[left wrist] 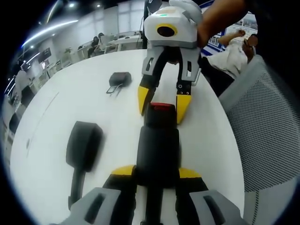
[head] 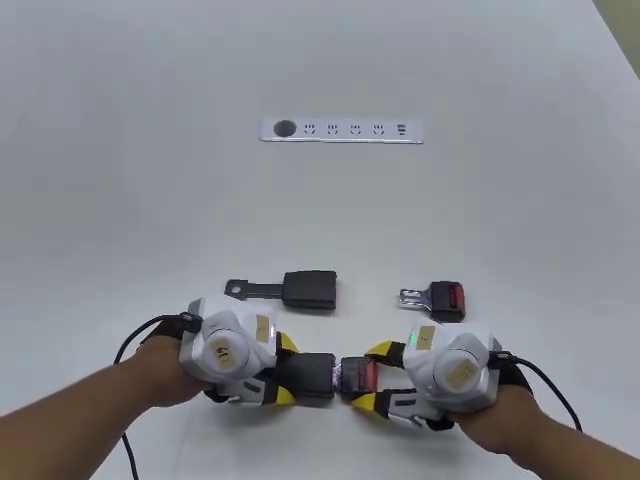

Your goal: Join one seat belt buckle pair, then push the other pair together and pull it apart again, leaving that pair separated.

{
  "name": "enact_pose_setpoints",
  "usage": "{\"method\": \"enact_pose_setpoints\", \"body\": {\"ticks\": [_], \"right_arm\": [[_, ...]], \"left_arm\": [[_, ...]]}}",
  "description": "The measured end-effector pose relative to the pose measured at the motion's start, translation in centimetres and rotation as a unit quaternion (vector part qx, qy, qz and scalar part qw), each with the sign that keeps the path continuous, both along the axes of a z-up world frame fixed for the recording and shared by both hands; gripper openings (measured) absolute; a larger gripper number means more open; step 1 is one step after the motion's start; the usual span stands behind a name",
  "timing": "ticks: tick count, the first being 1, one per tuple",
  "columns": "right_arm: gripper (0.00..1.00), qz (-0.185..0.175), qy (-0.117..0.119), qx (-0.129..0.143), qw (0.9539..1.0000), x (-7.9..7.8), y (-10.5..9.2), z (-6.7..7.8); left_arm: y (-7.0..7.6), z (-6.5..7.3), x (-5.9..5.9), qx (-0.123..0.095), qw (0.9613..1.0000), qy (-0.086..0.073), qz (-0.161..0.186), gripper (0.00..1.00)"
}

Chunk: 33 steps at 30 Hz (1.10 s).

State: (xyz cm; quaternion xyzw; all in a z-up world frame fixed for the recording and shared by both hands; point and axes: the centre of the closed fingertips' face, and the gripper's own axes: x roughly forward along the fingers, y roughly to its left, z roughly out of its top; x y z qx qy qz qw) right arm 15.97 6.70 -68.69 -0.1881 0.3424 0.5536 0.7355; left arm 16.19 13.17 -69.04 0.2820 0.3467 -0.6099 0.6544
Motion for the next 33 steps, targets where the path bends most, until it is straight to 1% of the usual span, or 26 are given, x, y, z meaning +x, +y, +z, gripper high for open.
{"method": "enact_pose_setpoints", "body": {"ticks": [1,5,14,18,21,23,25,28,31,33], "right_arm": [[0.32,0.001,-0.001,0.001,1.0000,-0.04,-0.03,0.12],[0.32,0.000,-0.002,0.001,1.0000,-0.22,0.14,0.28],[0.32,0.006,-0.002,0.004,1.0000,-0.29,0.03,0.44],[0.32,0.009,-0.005,0.010,0.9999,-0.35,-0.11,0.35],[0.32,0.010,-0.008,0.016,0.9998,-0.43,-0.20,0.36],[0.32,0.012,-0.010,0.021,0.9997,-0.38,-0.25,0.35],[0.32,0.017,-0.011,0.021,0.9996,-0.36,-0.29,0.26],[0.32,0.024,-0.017,0.024,0.9993,-0.38,-0.38,0.20],[0.32,0.022,-0.019,0.037,0.9989,-0.42,-0.50,0.31],[0.31,0.024,-0.020,0.041,0.9987,-0.44,-0.47,0.40]], "left_arm": [[0.20,0.07,-0.07,0.002,1.0000,-0.001,-0.002,0.32],[0.21,0.07,-0.10,-0.002,1.0000,-0.002,-0.003,0.32],[-0.01,0.22,-0.15,-0.006,0.9999,-0.003,-0.010,0.32],[-0.07,0.23,-0.06,-0.019,0.9998,-0.001,-0.009,0.32],[-0.13,0.28,-0.05,-0.024,0.9997,0.000,-0.010,0.32],[-0.19,0.37,-0.06,-0.029,0.9995,-0.002,-0.013,0.32],[-0.14,0.36,0.06,-0.044,0.9990,0.002,-0.010,0.32],[-0.22,0.45,0.17,-0.048,0.9987,0.005,-0.015,0.32],[-0.11,0.45,0.28,-0.060,0.9980,0.011,-0.019,0.32],[-0.11,0.53,0.37,-0.065,0.9976,0.015,-0.020,0.32]]}}
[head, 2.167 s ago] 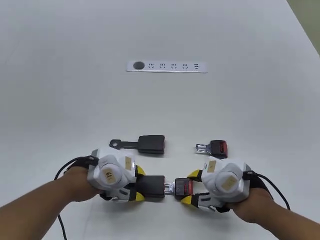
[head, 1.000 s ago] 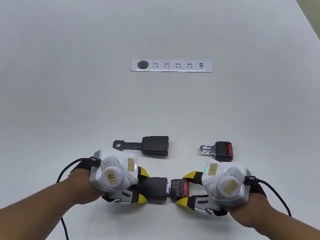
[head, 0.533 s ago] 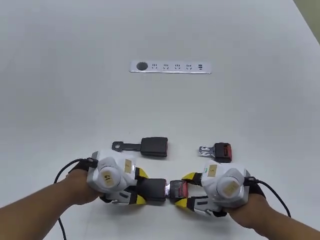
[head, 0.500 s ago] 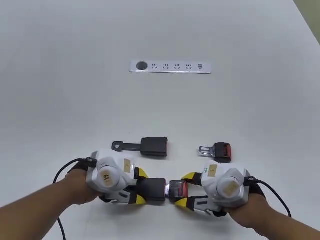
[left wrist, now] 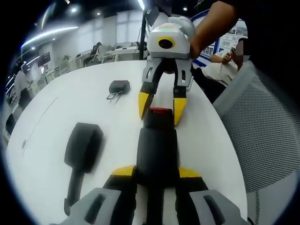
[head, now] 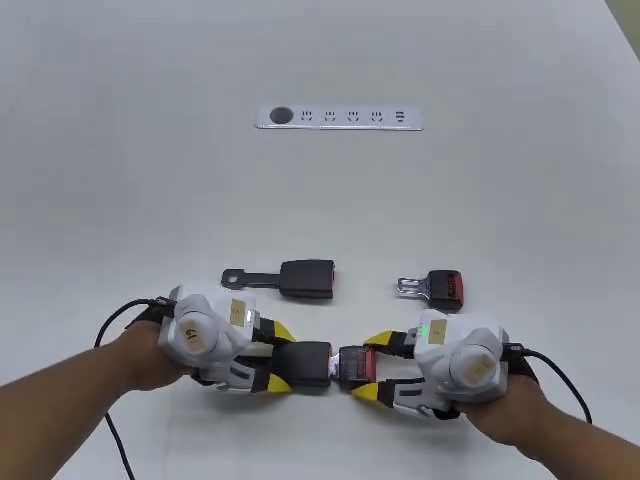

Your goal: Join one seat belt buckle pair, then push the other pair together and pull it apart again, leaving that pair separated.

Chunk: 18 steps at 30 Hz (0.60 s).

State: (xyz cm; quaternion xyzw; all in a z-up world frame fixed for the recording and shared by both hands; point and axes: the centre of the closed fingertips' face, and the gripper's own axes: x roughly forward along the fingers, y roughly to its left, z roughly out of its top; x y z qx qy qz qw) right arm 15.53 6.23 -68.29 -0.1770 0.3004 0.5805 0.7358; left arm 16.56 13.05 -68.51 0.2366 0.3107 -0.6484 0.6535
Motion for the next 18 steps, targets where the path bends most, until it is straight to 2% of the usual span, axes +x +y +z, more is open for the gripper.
{"method": "enact_pose_setpoints", "body": {"ticks": [6,11,18], "right_arm": [[0.31,-0.002,-0.004,0.012,0.9999,0.06,-0.01,0.06],[0.31,-0.005,0.001,0.018,0.9998,0.25,0.09,0.04],[0.31,-0.002,0.000,0.027,0.9996,0.29,0.16,0.02]], "left_arm": [[0.06,-0.03,-0.08,-0.008,1.0000,-0.001,-0.004,0.32],[0.15,-0.11,-0.02,-0.014,0.9998,-0.010,-0.002,0.32],[0.12,0.00,-0.11,-0.023,0.9997,-0.011,0.000,0.32]]}}
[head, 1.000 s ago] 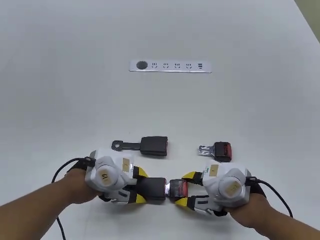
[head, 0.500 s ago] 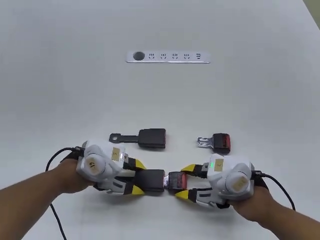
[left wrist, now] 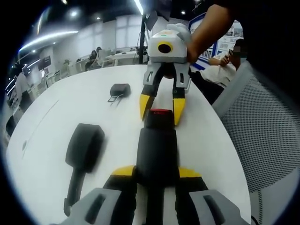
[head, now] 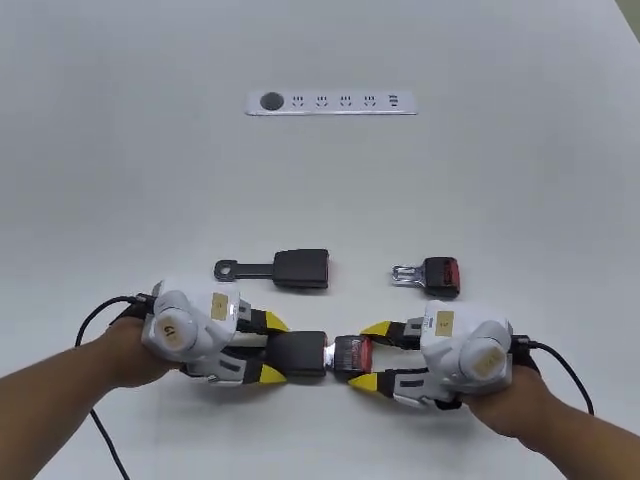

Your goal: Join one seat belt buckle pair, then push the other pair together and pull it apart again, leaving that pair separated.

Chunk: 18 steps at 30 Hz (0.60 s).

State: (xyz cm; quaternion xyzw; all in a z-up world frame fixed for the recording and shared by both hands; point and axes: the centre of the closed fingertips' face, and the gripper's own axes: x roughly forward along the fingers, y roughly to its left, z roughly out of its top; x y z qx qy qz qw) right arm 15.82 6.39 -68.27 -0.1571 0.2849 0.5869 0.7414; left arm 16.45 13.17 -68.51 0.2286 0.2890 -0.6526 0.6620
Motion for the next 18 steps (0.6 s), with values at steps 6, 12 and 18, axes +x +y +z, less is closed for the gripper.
{"method": "enact_pose_setpoints", "body": {"ticks": [6,12,18], "right_arm": [[0.31,0.000,-0.001,0.009,1.0000,-0.06,-0.08,0.05],[0.31,0.002,-0.001,0.013,0.9999,-0.04,-0.13,0.07],[0.32,-0.002,-0.002,0.019,0.9998,-0.03,-0.18,0.08]], "left_arm": [[0.03,-0.06,-0.06,-0.003,1.0000,0.001,-0.003,0.32],[0.03,-0.11,-0.07,-0.003,1.0000,0.001,-0.003,0.32],[0.07,-0.14,-0.05,0.001,1.0000,0.002,-0.003,0.32]]}}
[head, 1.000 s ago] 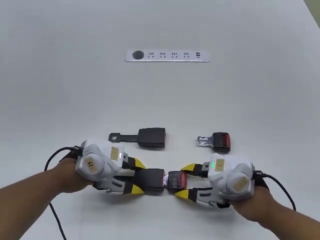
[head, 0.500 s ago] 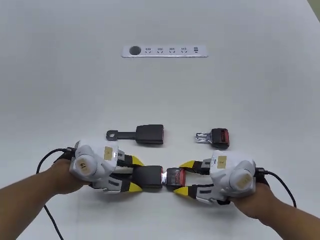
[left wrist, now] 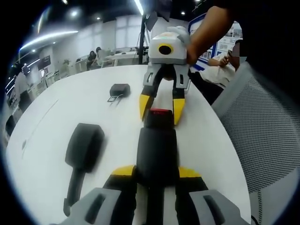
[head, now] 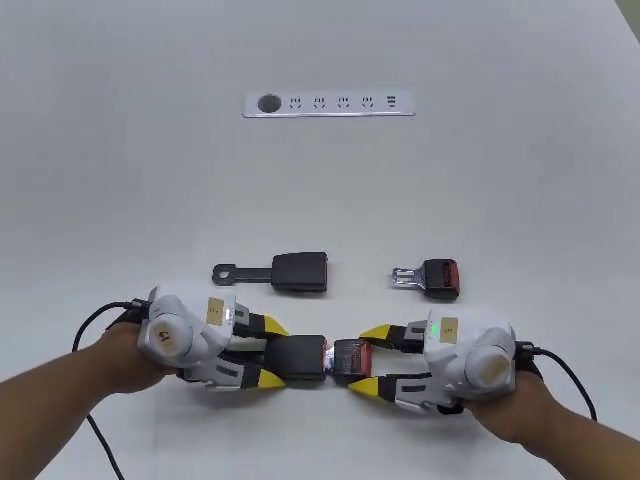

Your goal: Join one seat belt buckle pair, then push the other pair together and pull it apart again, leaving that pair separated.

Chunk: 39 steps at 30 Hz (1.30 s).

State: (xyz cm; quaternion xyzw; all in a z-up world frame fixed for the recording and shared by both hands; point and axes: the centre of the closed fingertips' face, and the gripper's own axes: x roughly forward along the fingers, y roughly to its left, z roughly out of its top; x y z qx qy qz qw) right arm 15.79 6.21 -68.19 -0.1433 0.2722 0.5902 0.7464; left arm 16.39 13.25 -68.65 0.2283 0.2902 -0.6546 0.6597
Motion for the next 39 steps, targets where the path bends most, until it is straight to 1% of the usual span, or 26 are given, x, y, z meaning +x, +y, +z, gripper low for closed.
{"method": "enact_pose_setpoints", "body": {"ticks": [1,3,5,7,9,11,12,15,17,18,19,20,21,22,23,24,25,26,27,28,29,32,35,37,38,39], "right_arm": [[0.32,0.004,-0.006,-0.002,1.0000,0.0,0.0,0.0],[0.32,0.005,-0.006,-0.006,1.0000,0.0,0.0,0.0],[0.32,0.009,-0.011,-0.009,0.9999,0.0,0.0,0.0],[0.33,0.006,-0.008,-0.006,0.9999,0.0,0.0,0.0],[0.33,0.005,-0.008,-0.010,0.9999,0.0,0.0,0.0],[0.33,0.005,-0.009,-0.015,0.9998,-0.1,0.0,0.0],[0.34,0.006,-0.011,-0.018,0.9998,-0.1,0.0,-0.1],[0.34,0.004,-0.012,-0.025,0.9996,0.0,0.0,-0.1],[0.34,-0.004,-0.006,-0.027,0.9996,0.1,0.1,-0.1],[0.36,-0.017,0.001,-0.030,0.9994,0.2,0.0,-0.1],[0.40,-0.027,0.000,-0.023,0.9994,0.5,0.0,0.2],[0.47,-0.032,0.001,-0.015,0.9994,0.7,0.2,0.6],[0.52,-0.040,0.001,-0.008,0.9992,0.9,0.2,0.9],[0.57,-0.048,-0.004,-0.008,0.9988,1.3,0.2,1.3],[0.62,-0.053,-0.003,-0.006,0.9986,1.4,0.2,1.4],[0.64,-0.057,-0.003,0.001,0.9983,1.6,0.2,1.8],[0.65,-0.058,-0.004,0.001,0.9983,1.6,0.1,1.9],[0.66,-0.058,-0.008,-0.002,0.9983,1.7,0.0,1.9],[0.67,-0.058,-0.009,-0.004,0.9983,1.7,-0.1,1.9],[0.67,-0.060,-0.007,-0.004,0.9982,1.7,-0.1,1.9],[0.68,-0.063,-0.004,-0.004,0.9980,1.7,-0.2,2.0],[0.68,-0.076,-0.004,0.002,0.9971,2.1,-0.4,2.4],[0.70,-0.084,-0.007,0.007,0.9964,2.6,-0.7,3.0],[0.71,-0.087,-0.009,0.008,0.9961,2.9,-0.8,3.5],[0.71,-0.090,-0.009,0.011,0.9959,3.2,-1.0,3.3],[0.71,-0.094,-0.011,0.016,0.9954,3.6,-1.2,3.6]], "left_arm": [[0.0,0.0,0.0,0.002,1.0000,-0.001,-0.001,0.32],[-0.1,0.1,-0.1,0.006,1.0000,-0.003,-0.002,0.32],[-0.1,0.1,-0.1,0.011,0.9999,-0.004,0.000,0.32],[-0.2,0.1,-0.2,0.019,0.9997,-0.013,-0.002,0.32],[-0.2,0.1,-0.2,0.027,0.9996,-0.012,0.005,0.33],[-0.1,0.0,-0.3,0.035,0.9992,-0.019,0.004,0.33],[-0.2,0.0,-0.2,0.040,0.9990,-0.017,0.006,0.33],[-0.2,0.0,-0.2,0.053,0.9984,-0.019,0.002,0.33],[-0.2,0.0,-0.2,0.058,0.9981,-0.019,0.002,0.33],[-0.2,0.0,-0.2,0.062,0.9979,-0.019,0.004,0.33],[-0.1,-0.1,-0.2,0.063,0.9978,-0.020,0.005,0.34],[0.0,-0.1,-0.1,0.070,0.9973,-0.014,0.020,0.34],[-0.1,0.0,0.0,0.066,0.9974,-0.007,0.029,0.37],[0.0,0.0,-0.1,0.065,0.9971,0.001,0.038,0.44],[-0.1,0.2,0.0,0.061,0.9975,-0.001,0.037,0.50],[-0.1,0.5,0.1,0.059,0.9972,-0.005,0.045,0.59],[0.0,0.7,0.3,0.059,0.9969,-0.008,0.052,0.64],[-0.1,1.2,0.6,0.052,0.9964,-0.005,0.068,0.71],[-0.2,1.6,0.8,0.041,0.9959,0.003,0.081,0.74],[-0.3,1.9,0.9,0.031,0.9955,0.007,0.089,0.76],[-0.1,2.4,1.1,0.026,0.9953,0.006,0.093,0.77],[0.5,2.9,1.5,0.032,0.9947,-0.002,0.098,0.78],[0.9,3.7,2.2,0.024,0.9933,-0.002,0.113,0.80],[1.2,4.2,2.8,0.020,0.9920,-0.006,0.124,0.80],[1.3,4.3,2.9,0.019,0.9918,-0.007,0.126,0.81],[1.4,4.8,3.3,0.015,0.9909,-0.008,0.133,0.81]]}}
